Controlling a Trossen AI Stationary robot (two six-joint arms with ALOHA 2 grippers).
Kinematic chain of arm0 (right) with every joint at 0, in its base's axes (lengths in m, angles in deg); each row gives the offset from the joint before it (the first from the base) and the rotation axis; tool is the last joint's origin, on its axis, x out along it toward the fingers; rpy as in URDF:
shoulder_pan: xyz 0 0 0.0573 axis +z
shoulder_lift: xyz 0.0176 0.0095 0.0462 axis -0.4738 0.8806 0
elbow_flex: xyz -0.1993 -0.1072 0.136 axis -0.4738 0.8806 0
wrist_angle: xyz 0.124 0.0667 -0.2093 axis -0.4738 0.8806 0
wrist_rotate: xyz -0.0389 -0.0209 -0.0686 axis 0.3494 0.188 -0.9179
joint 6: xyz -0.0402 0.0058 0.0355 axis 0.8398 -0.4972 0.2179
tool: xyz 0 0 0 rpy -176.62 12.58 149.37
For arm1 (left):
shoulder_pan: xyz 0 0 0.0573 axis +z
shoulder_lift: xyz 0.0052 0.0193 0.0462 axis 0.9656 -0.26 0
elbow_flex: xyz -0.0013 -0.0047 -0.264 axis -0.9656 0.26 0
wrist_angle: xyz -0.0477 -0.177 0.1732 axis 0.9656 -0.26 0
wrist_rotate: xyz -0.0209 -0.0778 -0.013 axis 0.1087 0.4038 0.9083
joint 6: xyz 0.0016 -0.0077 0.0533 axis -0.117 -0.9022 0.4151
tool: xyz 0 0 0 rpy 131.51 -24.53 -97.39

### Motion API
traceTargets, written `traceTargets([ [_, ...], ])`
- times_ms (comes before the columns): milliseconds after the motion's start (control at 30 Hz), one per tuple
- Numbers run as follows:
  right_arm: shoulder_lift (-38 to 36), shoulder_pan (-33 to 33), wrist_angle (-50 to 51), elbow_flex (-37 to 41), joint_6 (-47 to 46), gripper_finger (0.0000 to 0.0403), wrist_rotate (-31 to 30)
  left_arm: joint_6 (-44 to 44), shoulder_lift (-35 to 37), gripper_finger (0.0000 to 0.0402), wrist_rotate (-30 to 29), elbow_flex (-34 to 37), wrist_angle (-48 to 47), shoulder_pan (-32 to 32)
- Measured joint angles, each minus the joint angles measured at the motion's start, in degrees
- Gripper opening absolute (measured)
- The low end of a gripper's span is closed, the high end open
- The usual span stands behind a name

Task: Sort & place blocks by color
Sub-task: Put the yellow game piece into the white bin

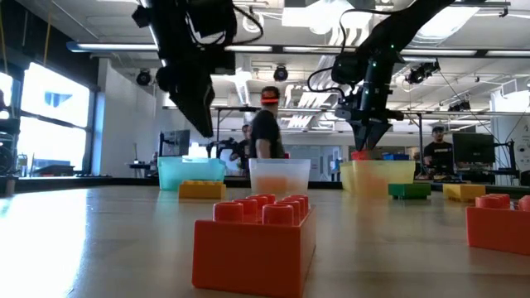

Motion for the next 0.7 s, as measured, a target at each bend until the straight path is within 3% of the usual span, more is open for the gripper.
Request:
traceTargets([
  [200,0.0,0.4,0.46,0.0,0.0,0.02,0.0,2.76,-4.1,0.0248,4.02,-0.04,0.75,0.47],
  [700,0.0,0.4,0.44,0.0,0.01,0.0201,0.07,6.51,-13.44,0.0248,7.88,-0.04,3.09,0.33],
])
